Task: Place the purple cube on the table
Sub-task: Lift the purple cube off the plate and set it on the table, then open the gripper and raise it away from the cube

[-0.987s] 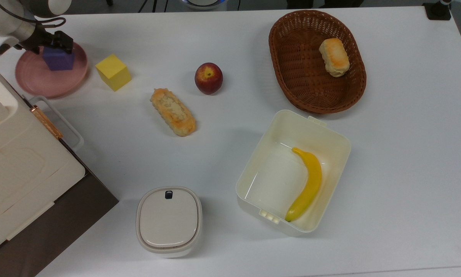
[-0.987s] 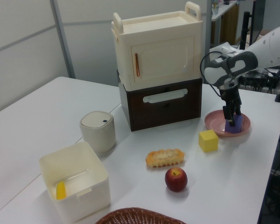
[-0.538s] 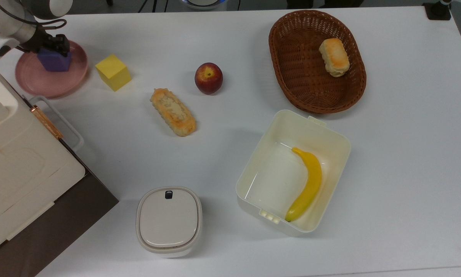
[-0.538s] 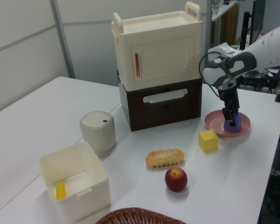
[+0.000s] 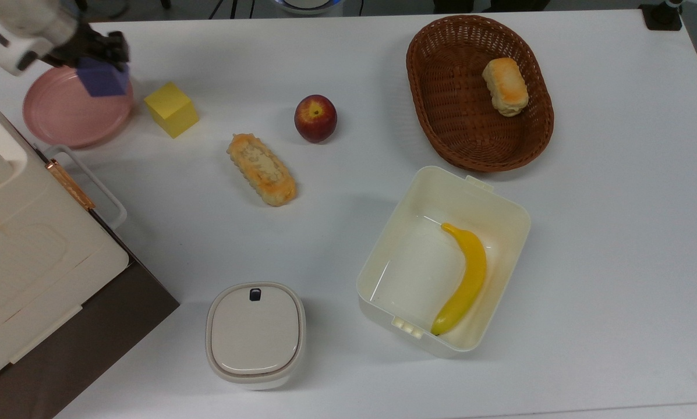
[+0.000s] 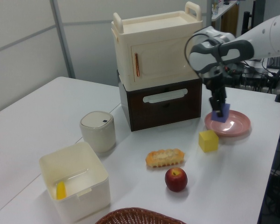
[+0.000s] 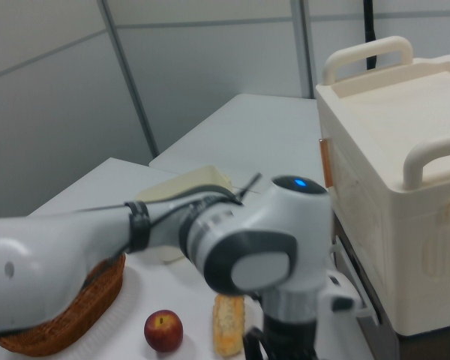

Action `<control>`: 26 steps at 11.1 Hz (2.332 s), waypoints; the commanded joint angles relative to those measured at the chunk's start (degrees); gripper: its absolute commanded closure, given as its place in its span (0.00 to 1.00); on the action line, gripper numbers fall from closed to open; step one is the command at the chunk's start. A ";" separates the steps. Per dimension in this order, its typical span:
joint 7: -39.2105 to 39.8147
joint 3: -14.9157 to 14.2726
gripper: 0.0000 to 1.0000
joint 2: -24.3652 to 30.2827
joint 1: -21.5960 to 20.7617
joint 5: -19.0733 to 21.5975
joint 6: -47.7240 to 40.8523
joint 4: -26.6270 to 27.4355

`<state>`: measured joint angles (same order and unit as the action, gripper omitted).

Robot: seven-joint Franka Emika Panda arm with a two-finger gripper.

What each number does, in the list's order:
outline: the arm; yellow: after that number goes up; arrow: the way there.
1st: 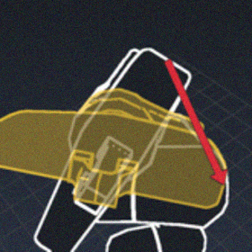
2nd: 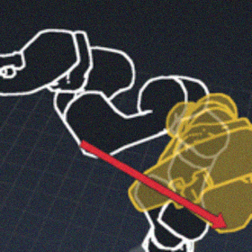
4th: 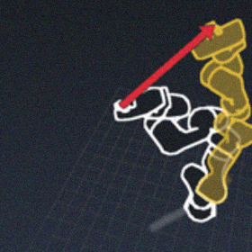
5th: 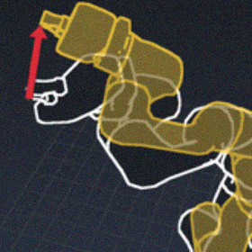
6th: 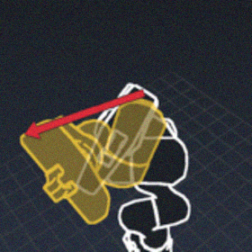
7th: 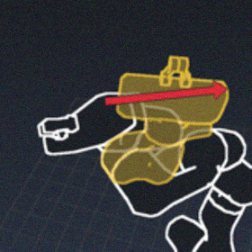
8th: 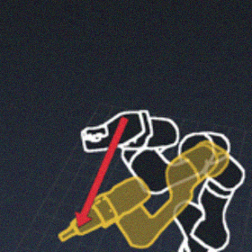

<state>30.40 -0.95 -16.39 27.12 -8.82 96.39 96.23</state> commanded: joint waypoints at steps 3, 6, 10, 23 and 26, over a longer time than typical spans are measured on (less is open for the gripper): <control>-14.19 -0.46 0.31 0.74 -11.63 2.84 -3.23 0.54; -18.00 -0.46 0.00 0.74 -13.49 4.07 -2.52 0.45; -23.35 -0.46 0.00 3.98 -17.09 6.01 -5.94 -2.54; -34.18 -1.16 0.00 15.76 -25.80 5.83 -10.51 -8.60; -33.30 -0.99 0.00 15.68 -25.89 5.48 -10.87 -8.52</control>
<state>-3.48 -1.71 -1.09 1.61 -3.60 86.14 86.81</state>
